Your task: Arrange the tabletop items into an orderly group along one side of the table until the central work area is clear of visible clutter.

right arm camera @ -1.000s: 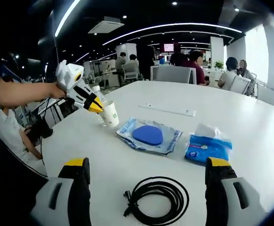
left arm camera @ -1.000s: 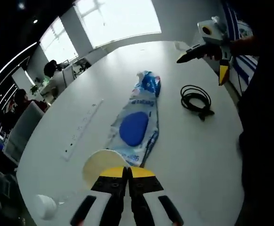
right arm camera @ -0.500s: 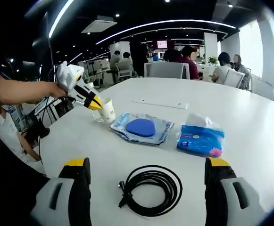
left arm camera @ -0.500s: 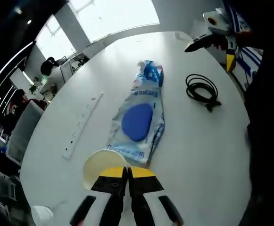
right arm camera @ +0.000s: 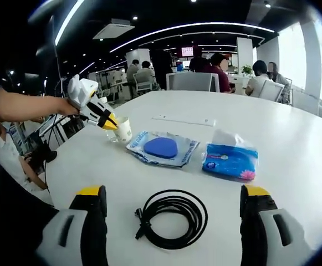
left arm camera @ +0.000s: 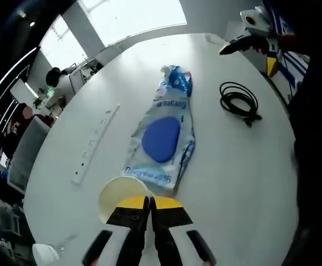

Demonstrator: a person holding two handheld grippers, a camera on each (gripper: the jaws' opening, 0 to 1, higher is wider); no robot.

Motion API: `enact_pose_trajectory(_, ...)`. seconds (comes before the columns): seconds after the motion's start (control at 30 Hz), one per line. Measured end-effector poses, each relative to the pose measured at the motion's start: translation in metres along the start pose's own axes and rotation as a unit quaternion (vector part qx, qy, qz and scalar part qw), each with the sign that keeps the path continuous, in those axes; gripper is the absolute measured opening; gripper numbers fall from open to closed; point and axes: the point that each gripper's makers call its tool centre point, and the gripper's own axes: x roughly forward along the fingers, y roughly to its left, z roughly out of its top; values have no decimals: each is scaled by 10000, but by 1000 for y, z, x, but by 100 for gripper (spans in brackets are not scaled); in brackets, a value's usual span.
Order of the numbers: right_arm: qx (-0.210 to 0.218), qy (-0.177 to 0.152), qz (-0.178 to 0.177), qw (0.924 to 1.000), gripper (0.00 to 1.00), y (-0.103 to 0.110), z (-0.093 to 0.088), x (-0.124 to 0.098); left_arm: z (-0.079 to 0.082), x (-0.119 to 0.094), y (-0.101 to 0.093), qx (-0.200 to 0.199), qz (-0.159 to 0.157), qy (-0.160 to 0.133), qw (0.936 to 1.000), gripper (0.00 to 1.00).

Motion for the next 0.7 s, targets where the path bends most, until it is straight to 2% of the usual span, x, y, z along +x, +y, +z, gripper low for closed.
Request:
enact_pose_trajectory(0.3, -37, 100, -39, 9999, 96, -7, -7, -5, 2, 1, -3, -68, -24, -18, 10000, 1)
enact_pose_trajectory(0.4, -30, 112, -40, 9999, 96, -8, -8, -5, 2, 2, -3, -27, -3, 2, 10000, 6)
enact_pose_trajectory(0.7, -62, 141, -23, 9999, 96, -6, -8, -5, 0, 1, -9, 21, -34, 24, 10000, 8)
